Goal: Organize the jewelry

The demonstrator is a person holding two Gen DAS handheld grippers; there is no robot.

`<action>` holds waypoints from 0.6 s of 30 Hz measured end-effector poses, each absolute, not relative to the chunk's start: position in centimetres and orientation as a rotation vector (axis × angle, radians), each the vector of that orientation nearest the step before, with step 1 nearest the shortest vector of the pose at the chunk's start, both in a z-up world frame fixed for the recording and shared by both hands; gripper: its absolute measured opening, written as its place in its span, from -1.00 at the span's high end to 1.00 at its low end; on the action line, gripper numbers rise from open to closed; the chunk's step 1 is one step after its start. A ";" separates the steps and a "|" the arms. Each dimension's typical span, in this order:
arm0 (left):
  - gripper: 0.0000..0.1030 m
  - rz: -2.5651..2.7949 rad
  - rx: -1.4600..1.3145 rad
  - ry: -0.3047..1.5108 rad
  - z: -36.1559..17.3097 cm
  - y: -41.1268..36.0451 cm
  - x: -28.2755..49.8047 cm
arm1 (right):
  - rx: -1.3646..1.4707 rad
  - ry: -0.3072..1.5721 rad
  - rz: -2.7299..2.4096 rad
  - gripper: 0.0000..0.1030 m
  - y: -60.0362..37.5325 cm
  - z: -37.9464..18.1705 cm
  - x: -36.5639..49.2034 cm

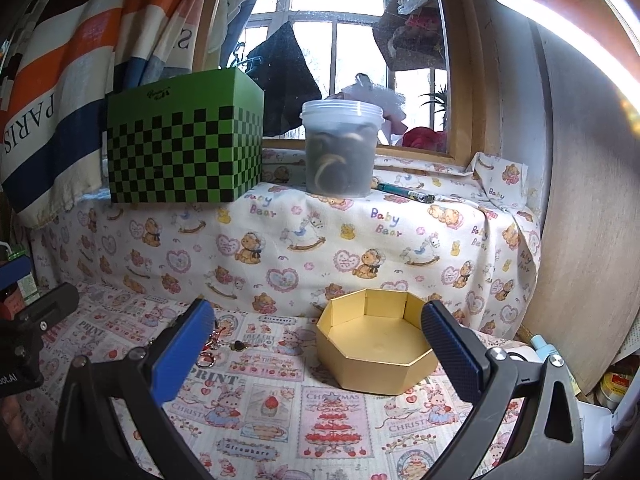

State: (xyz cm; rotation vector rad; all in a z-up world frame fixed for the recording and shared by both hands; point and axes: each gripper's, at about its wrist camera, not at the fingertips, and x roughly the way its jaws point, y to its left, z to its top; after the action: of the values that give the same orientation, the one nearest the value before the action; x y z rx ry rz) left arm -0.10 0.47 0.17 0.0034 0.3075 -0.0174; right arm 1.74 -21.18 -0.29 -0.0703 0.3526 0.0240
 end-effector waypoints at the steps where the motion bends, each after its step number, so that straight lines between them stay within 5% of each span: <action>1: -1.00 -0.019 0.001 0.307 0.2 0.5 -0.1 | -0.071 0.354 0.024 -1.00 -21.1 -0.3 1.8; 18: -1.00 -0.012 0.013 0.303 0.1 0.2 -0.4 | -0.071 0.354 0.018 -1.00 -21.1 -0.3 1.8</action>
State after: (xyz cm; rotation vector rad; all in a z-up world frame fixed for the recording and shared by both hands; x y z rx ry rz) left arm -0.45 0.25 0.09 0.0132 0.3035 -0.0124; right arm 1.80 -21.07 -0.29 -0.0707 0.3540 0.0181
